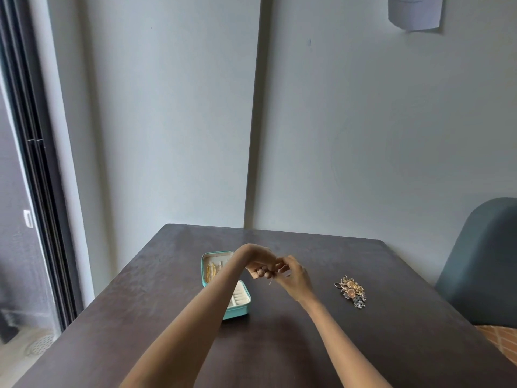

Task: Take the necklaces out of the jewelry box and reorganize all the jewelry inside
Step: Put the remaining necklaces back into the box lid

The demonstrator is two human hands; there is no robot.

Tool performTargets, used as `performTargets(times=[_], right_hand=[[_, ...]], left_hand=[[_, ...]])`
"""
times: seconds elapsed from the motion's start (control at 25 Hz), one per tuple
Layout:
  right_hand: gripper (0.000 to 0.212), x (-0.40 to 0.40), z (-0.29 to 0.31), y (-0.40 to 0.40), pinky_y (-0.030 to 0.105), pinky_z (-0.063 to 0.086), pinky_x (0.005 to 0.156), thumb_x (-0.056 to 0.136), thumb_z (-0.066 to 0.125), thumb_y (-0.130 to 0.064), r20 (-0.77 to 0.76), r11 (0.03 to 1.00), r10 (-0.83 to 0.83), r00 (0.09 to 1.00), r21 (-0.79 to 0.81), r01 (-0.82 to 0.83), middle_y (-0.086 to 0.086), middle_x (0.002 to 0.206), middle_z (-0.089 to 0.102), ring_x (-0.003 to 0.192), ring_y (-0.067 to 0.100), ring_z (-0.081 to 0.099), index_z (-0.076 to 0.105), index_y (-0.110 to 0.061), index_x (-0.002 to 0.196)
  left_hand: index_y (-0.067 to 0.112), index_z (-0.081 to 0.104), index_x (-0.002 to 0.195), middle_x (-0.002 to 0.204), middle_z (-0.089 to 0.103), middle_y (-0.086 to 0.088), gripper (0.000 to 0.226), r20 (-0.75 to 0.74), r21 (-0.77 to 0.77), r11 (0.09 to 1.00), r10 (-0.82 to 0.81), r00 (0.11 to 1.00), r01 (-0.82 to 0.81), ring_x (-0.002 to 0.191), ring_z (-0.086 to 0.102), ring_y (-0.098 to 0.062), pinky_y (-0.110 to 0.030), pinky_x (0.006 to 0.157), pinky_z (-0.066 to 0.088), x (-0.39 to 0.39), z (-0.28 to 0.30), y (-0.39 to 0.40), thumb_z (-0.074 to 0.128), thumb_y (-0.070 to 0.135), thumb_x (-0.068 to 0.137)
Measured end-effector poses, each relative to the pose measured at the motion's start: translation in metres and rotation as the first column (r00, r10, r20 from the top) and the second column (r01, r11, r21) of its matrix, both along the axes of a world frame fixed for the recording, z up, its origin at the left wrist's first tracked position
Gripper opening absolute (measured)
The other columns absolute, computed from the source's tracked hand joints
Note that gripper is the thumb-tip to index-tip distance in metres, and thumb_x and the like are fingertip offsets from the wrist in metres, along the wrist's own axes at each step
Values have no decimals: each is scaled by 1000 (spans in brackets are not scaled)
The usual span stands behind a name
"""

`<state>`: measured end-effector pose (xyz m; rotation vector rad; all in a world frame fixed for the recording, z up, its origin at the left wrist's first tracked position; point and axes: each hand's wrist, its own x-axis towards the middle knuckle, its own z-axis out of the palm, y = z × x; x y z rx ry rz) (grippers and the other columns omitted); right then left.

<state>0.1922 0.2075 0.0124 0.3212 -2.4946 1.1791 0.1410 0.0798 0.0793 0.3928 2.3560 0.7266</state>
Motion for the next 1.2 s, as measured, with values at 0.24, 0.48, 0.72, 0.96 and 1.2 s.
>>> performTargets(times=[0.24,0.48,0.72,0.96,1.2], right_hand=[[21,1,4,0,26,45,65,72,75,-42,9,986,-61,998,157,59,-14,79,55,79,6,56,67,-24,78],[31,5,4,0,27,45,68,73,75,-31,-3,988,-20,1000,153,20,-17,75,52,78,7,54,48,-42,63],[13,3,0,4,16,39,64,75,73,-36,-28,972,7,1000,235,-1,-17,77,52,78,3,53,65,-26,74],[27,1,-6,4,18,38,59,75,72,-35,-7,985,6,1000,175,-5,-4,77,57,72,13,54,55,-15,71],[25,3,-10,1,22,43,61,77,70,-35,90,1000,-4,996,25,2,-5,70,60,70,11,57,53,-19,68]], left_hand=[[6,47,75,41,50,1,29,69,-8,1000,24,997,-24,32,39,-6,-15,38,37,0,-5,-5,28,-10,90],[7,44,79,40,51,2,29,151,-5,1000,27,988,-27,31,40,-5,-14,37,38,5,-3,-2,23,-8,92],[5,47,78,41,55,2,30,154,-50,999,13,988,-5,33,44,-6,-15,40,43,6,-3,-1,25,-8,92],[1,58,78,46,59,1,19,100,-7,1000,31,995,-31,36,46,-5,-16,41,44,6,3,-3,46,-3,93],[5,43,75,46,56,-4,21,45,68,994,84,995,-87,32,42,-6,-17,36,41,2,0,-8,48,-9,90]])
